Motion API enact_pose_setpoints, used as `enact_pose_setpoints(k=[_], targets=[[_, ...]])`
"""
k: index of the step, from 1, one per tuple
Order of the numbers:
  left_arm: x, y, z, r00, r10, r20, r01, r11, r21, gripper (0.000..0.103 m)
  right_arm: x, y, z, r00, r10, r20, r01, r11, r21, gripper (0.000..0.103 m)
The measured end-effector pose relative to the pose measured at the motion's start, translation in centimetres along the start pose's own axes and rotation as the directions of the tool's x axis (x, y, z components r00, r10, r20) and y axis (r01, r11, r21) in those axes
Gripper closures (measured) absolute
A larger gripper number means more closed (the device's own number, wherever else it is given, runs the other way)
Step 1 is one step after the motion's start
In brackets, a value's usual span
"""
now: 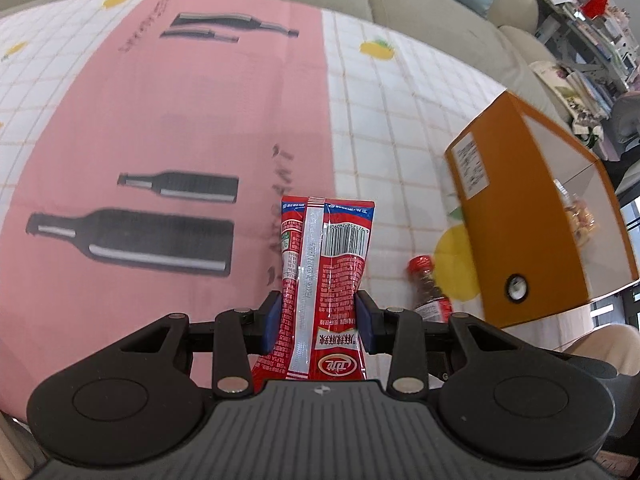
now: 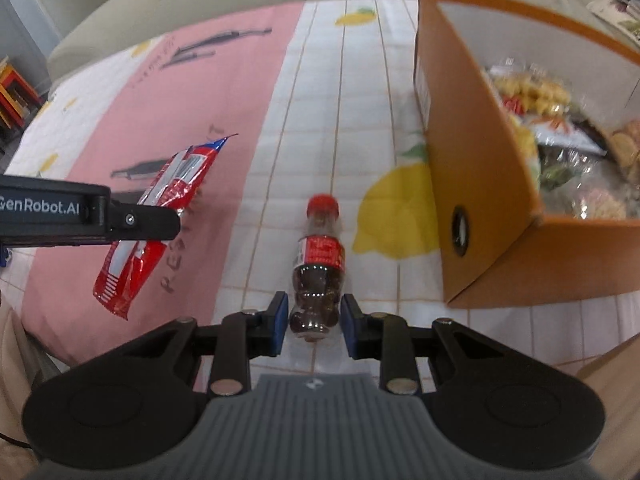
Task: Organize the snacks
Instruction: 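Carry the red pack and bottle over the orange box and lower them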
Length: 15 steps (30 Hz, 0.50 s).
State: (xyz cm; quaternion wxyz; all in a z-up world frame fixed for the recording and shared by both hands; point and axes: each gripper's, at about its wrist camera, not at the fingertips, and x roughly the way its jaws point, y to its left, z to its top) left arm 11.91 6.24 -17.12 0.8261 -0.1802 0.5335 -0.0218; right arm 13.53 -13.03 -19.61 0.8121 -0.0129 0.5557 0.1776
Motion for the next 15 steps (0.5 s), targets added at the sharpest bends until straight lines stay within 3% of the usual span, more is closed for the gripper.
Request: enact_pose_setpoints(k=[4, 5, 7, 12, 15], targets=[[0.8, 0.4, -0.4, 1.0, 0.004, -0.02, -0.004, 1.0, -0.004, 0.06, 0.6, 0.0, 0.1, 1.0, 0.012, -0.009, -0.011, 1.0, 0.009, 0.073], [0.9, 0.5, -0.4, 1.0, 0.004, -0.022, -0.004, 1.0, -0.003, 0.06, 0.7, -0.1, 0.3, 1.0, 0.018, 0.0, -0.018, 1.0, 0.01, 0.063], [1.1, 0.5, -0.5, 1.0, 0.003, -0.023, -0.003, 1.0, 0.0, 0.06, 0.7, -0.1, 0.5, 0.999, 0.023, 0.024, -0.024, 1.0, 0.011, 0.055], [1.2, 0.6, -0.4, 1.0, 0.001, -0.022, -0.001, 1.0, 0.001, 0.06, 1.4, -0.1, 1.0, 0.999, 0.009, 0.044, -0.01, 1.0, 0.017, 0.056], [1.3, 0.6, -0.4, 1.0, 0.002, -0.026, -0.002, 1.0, 0.002, 0.06, 1.3, -0.4, 1.0, 0.999, 0.005, 0.054, -0.007, 0.999, 0.035, 0.069]])
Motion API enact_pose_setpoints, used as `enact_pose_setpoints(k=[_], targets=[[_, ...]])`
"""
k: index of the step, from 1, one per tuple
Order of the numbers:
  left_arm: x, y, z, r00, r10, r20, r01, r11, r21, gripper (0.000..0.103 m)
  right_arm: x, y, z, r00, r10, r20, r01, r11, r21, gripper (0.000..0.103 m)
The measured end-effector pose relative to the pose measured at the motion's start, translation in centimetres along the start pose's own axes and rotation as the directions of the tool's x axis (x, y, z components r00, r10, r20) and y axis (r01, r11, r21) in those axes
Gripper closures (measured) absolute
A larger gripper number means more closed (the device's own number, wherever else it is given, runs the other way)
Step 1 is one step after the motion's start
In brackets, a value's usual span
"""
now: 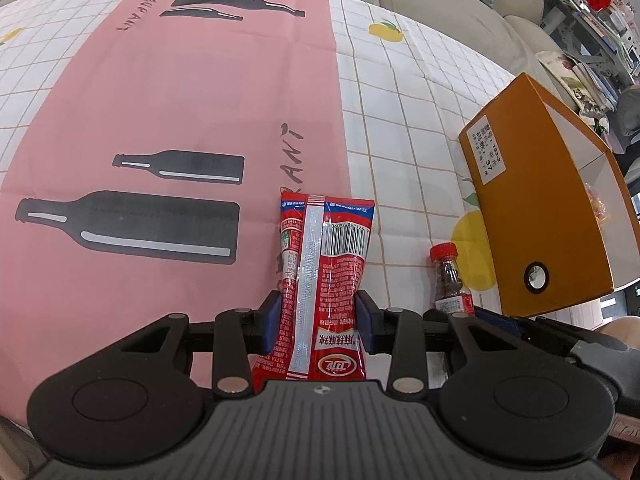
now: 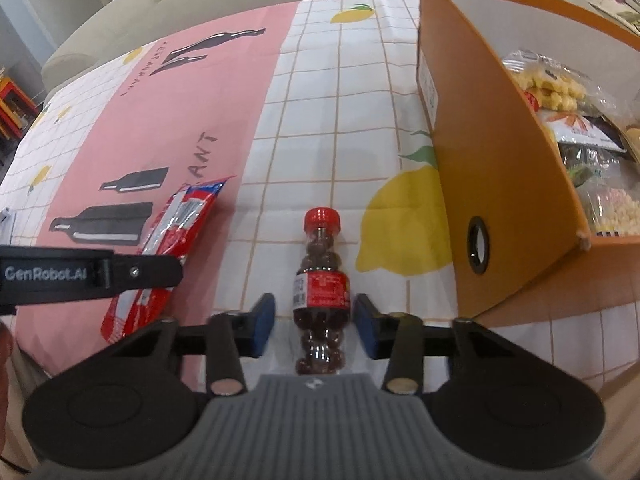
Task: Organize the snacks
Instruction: 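Carry the red pack and bottle over the orange box and lower them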
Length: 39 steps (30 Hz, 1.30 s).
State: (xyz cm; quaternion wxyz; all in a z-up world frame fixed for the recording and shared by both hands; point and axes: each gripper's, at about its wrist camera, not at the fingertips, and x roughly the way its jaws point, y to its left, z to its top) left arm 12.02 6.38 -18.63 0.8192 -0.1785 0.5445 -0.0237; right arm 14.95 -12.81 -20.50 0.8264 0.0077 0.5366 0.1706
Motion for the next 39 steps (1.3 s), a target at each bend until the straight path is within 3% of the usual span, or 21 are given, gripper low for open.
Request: enact_pose_setpoints(k=[1, 9, 20, 25, 30, 39], targets=[[0.1, 0.0, 0.0, 1.0, 0.001, -0.002, -0.001, 1.0, 0.001, 0.06, -0.1, -0.2, 0.0, 1.0, 0.005, 0.003, -0.005, 1.0, 0.006, 0.074], [-0.6, -0.2, 0.3, 1.0, -0.01, 0.023, 0.01, 1.0, -0.004, 0.06, -1.1, -0.1, -0.1, 0.999, 0.023, 0.037, -0.023, 1.0, 0.009, 0.074], [-6.3, -3.6, 2.0, 0.987, -0.064, 0.146, 0.061, 0.998, 0.027, 0.06, -8.4, 0.1, 1.1, 0.98, 0.061, 0.189, -0.057, 0.998, -0.023, 0.074], [-8.3, -6.5, 3.3, 0.979, -0.106, 0.175, 0.098, 0.994, 0.056, 0.06, -12.6, -1.6, 2.7, 0.964, 0.052, 0.259, -0.04, 0.998, -0.054, 0.074], [-9.5, -11.0, 5.1, 0.969, -0.168, 0.184, 0.144, 0.98, 0.135, 0.06, -15.1, -5.2, 4.9, 0.962, 0.019, 0.272, -0.009, 0.999, -0.041, 0.074], [-7.2, -21.3, 7.9, 0.963, -0.249, 0.105, 0.211, 0.934, 0.287, 0.06, -17.5, -13.3, 7.9, 0.958, -0.114, 0.265, 0.118, 0.993, 0.003, 0.074]])
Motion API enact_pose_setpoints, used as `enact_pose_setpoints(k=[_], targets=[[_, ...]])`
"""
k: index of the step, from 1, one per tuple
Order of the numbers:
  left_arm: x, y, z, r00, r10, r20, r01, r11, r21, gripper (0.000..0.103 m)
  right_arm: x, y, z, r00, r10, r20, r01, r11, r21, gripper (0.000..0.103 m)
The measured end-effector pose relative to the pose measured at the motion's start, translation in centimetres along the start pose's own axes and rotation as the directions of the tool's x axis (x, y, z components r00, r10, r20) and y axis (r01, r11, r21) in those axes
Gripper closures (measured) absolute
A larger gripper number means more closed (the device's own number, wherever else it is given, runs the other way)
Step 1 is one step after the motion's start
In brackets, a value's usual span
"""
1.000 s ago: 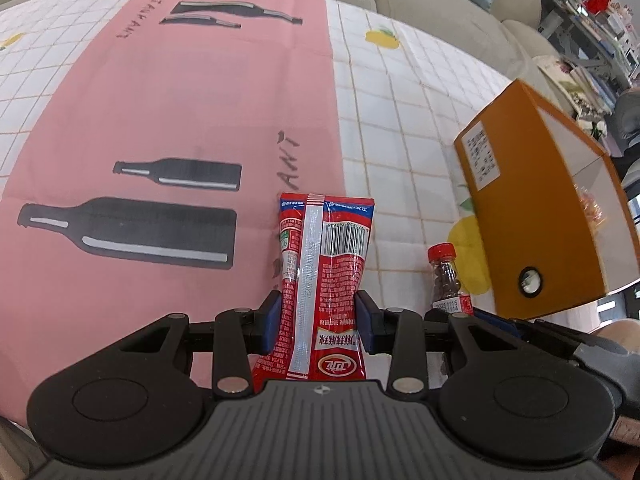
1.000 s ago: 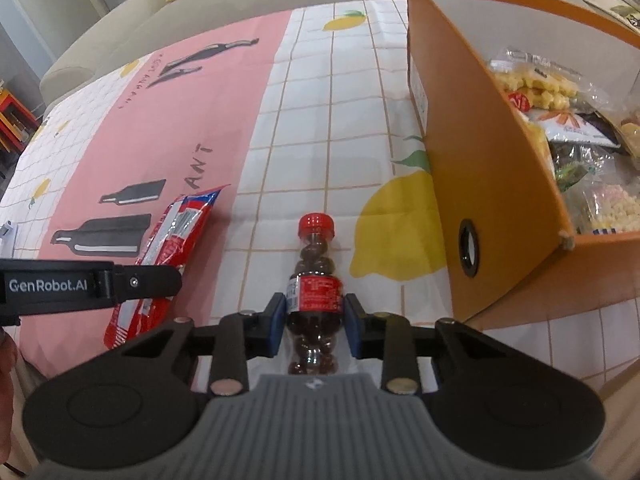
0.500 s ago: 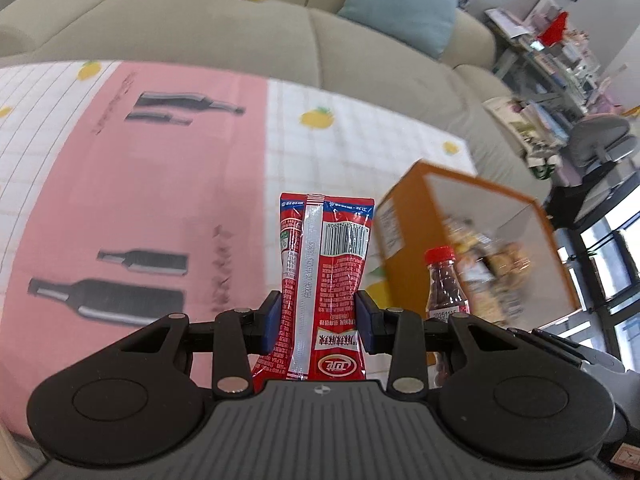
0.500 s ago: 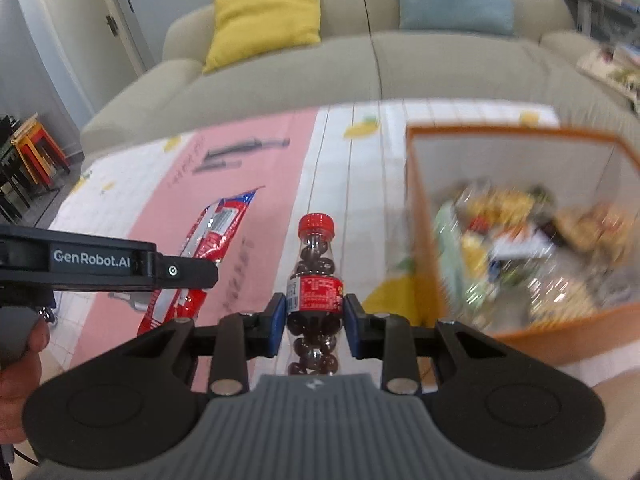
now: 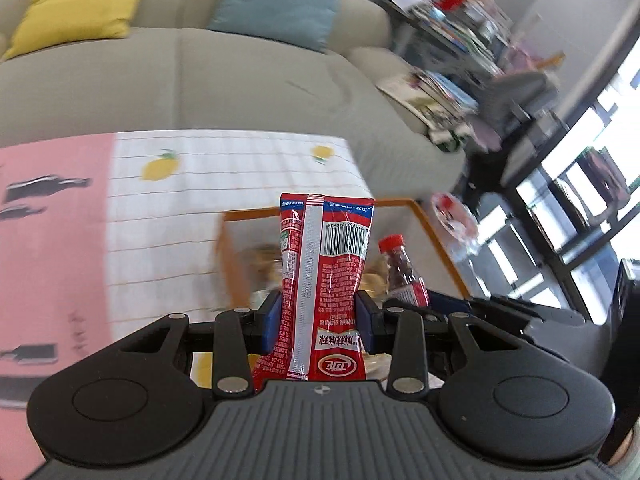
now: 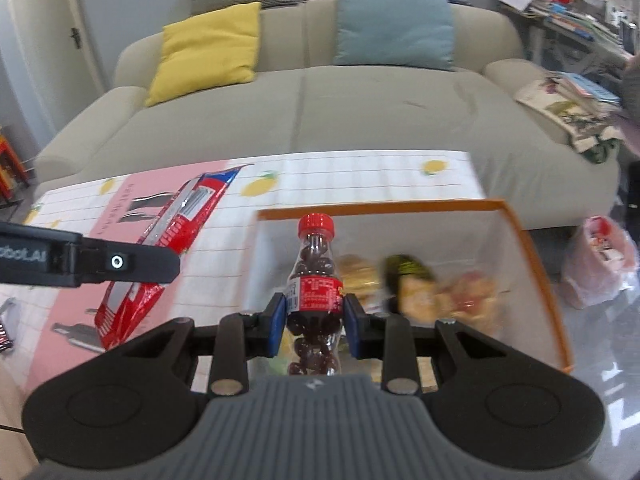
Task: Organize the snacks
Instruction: 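Carry the red pack and bottle over the orange box and lower them, then open both grippers to drop the pack and bottle into the box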
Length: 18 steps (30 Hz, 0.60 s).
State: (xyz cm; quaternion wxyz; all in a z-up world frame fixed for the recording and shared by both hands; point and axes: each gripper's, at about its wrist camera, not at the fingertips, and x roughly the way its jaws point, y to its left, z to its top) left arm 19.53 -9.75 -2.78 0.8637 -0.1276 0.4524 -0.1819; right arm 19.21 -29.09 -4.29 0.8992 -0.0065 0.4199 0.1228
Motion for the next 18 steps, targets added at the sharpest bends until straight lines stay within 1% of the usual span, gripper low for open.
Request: enact_pose_setpoints(k=[2, 5, 9, 13, 18], targets=[[2.0, -1.6, 0.7, 0.999, -0.006, -0.031, 0.007, 1.0, 0.026, 0.06, 0.5, -1.8, 0.4, 0.999, -0.049, -0.017, 0.049, 0.999, 0.008, 0.074], [4.9, -3.3, 1.1, 0.996, -0.019, -0.083, 0.023, 0.999, 0.04, 0.06, 1.7, -4.3, 0.6, 0.995, -0.08, -0.054, 0.082, 0.996, 0.026, 0.074], [8.4, -4.8, 0.9, 0.989, -0.003, -0.147, 0.013, 0.997, 0.071, 0.06, 3.8, -6.7, 0.3, 0.986, -0.127, -0.111, 0.129, 0.992, 0.01, 0.074], [11.2, -5.2, 0.5, 0.978, 0.026, -0.207, -0.007, 0.996, 0.092, 0.06, 5.6, -8.2, -0.6, 0.978, -0.14, -0.157, 0.142, 0.99, 0.003, 0.074], [13.9, -4.7, 0.0, 0.959, 0.063, -0.277, -0.035, 0.994, 0.103, 0.06, 7.8, -8.6, -1.4, 0.967, -0.153, -0.202, 0.153, 0.988, -0.018, 0.074]])
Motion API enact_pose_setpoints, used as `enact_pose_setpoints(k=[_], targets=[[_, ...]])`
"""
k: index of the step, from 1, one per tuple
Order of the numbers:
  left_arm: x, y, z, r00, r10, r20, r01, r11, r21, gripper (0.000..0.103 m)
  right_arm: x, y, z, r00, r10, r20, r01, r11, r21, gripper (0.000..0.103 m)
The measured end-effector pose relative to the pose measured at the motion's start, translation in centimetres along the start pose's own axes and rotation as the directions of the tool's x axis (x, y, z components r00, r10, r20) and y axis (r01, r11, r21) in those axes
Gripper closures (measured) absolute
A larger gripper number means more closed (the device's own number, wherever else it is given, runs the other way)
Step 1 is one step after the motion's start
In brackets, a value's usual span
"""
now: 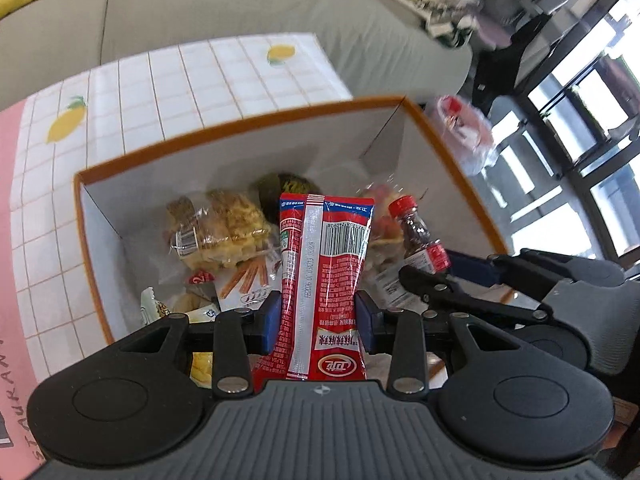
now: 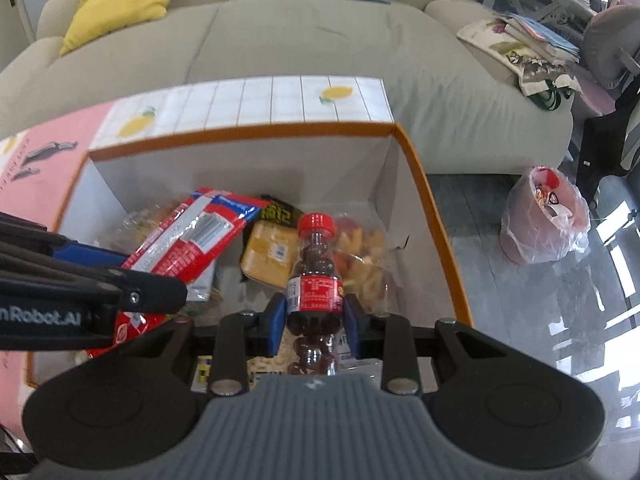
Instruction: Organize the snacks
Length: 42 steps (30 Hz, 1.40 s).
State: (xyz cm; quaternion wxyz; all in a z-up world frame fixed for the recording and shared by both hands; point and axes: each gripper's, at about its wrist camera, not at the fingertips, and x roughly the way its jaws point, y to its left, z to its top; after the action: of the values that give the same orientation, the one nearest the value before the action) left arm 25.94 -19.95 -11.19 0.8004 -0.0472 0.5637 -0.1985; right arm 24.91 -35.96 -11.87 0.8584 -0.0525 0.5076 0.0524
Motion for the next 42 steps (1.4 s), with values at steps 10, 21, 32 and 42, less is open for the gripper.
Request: enact_pose_setpoints(k=[10, 21, 32, 42], targets=[[2.3, 0.5, 0.2, 0.995, 0.059, -0.075, -0.059, 0.998, 0.003, 0.057, 2.9, 0.6, -0.2, 0.997, -0.01, -0.083, 0.01, 1.0, -0.005, 0.074], [-1.6, 0.5, 1.0, 0.999, 0.042, -0.004, -0.042, 0.999, -0.017, 0.025, 0.0, 1.5, 0.4, 0.997, -0.051, -0.059, 0.048, 0.998, -0.037, 0.053], [-12.9, 0.8, -0.6, 0.966, 0.026, 0.258, -0.035, 0.999, 0.032, 0.023, -8.8, 3.5, 1.7, 0.992, -0.026, 0.122, 0.019, 0.998, 0.059, 0.025], [-22.3, 1.9, -5.3, 0.857, 0.089, 0.507, -0.127, 0.991, 0.041, 0.022, -17.8, 8.2, 0.0, 0.937, 0.06, 0.344, -0.111, 0.985, 0.13, 0.013]])
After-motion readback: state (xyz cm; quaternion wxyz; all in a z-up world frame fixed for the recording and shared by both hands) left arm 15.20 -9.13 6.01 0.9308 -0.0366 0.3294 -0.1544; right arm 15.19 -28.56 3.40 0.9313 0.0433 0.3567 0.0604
